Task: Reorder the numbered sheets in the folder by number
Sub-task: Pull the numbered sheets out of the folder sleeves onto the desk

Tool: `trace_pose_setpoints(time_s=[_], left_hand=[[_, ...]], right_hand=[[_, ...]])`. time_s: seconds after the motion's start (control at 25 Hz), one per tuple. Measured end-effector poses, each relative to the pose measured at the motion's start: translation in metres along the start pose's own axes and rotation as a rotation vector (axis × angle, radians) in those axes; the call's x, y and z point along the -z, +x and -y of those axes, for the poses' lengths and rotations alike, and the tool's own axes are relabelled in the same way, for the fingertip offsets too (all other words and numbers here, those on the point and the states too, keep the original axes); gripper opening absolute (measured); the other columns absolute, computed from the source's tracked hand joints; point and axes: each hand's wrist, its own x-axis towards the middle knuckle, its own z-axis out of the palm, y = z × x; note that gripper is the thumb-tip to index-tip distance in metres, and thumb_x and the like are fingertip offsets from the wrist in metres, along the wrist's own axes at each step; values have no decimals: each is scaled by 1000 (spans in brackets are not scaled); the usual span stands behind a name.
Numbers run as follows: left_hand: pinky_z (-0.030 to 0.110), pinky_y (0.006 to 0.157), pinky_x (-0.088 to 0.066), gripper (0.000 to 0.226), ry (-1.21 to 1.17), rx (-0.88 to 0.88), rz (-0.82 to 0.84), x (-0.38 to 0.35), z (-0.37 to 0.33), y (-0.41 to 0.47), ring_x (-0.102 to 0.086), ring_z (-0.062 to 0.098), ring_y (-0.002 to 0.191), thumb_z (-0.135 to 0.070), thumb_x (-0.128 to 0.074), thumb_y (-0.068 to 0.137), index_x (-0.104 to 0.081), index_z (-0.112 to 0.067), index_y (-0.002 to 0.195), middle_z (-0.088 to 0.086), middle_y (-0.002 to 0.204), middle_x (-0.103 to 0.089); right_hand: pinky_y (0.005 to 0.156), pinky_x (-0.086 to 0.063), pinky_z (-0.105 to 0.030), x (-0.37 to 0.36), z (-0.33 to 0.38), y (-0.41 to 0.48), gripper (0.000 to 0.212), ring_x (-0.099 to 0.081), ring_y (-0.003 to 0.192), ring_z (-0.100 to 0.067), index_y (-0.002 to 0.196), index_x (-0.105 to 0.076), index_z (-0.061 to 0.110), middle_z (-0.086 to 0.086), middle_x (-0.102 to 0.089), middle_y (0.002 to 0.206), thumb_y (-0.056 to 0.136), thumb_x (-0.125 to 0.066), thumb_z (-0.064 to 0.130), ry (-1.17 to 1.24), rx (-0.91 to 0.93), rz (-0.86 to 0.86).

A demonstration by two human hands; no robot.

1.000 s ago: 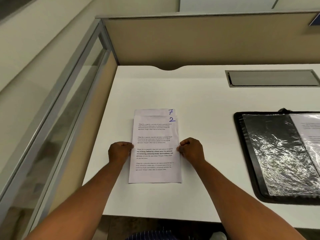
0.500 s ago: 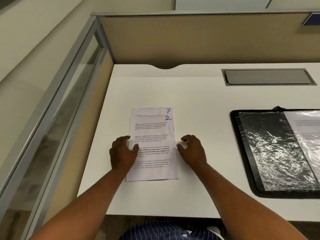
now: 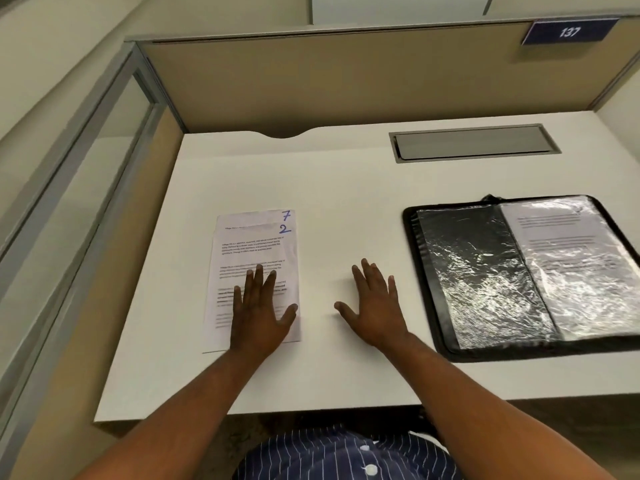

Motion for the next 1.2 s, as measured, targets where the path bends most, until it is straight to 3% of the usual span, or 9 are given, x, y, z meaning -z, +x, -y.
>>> trace_pose_setpoints(time_s=[0.08, 0.28, 0.4, 0.84, 1.04, 1.2], left_hand=[[48, 126, -2, 90, 18, -18, 13, -8, -31, -9, 5, 18, 156, -70, -32, 88, -18, -20, 161, 1, 169, -2], [42, 126, 7, 89, 6, 5, 58, -34, -134, -30, 19, 12, 154, -71, -30, 90, -5, -25, 162, -5, 167, 16], [42, 126, 8, 88, -9, 26, 104, -49, -195, -47, 23, 12, 152, -68, -40, 95, -2, -27, 162, -6, 166, 20], [37, 123, 11, 84, -64, -143, 199, -78, -344, -76, 18, 12, 153, -60, -46, 97, -4, -26, 162, -2, 169, 13], [42, 126, 1, 81, -100, -322, 216, -83, -377, -58, 4, 19, 157, -58, -52, 95, -17, -23, 161, 1, 170, -3], [40, 125, 4, 75, -86, -423, 222, -94, -424, -53, 3, 18, 156, -54, -55, 96, -26, -24, 158, 1, 170, -6]], right_hand=[[127, 7, -50, 10, -24, -12, 95, 8, 158, -19, 164, -10, 18, -3, 4, 172, 89, -22, 75, -10, 16, 4], [126, 9, -49, 47, -101, -40, 87, 11, 158, -18, 165, -7, 21, 0, 9, 172, 98, -40, 67, 21, 61, -14], [125, 14, -47, 70, -149, -56, 87, 12, 158, -18, 165, -5, 21, 0, 9, 172, 99, -38, 67, 12, 70, 0], [126, 13, -47, 124, -288, -125, 86, 17, 156, -15, 164, 4, 25, 3, 13, 171, 100, -30, 70, -65, -43, 10], [126, 12, -48, 138, -310, -159, 82, 15, 157, -16, 164, 3, 25, 2, 11, 171, 101, -34, 64, -74, -155, -20], [126, 12, -49, 145, -343, -179, 83, 10, 158, -18, 165, -3, 21, -1, 5, 172, 102, -32, 65, -106, -222, -3]])
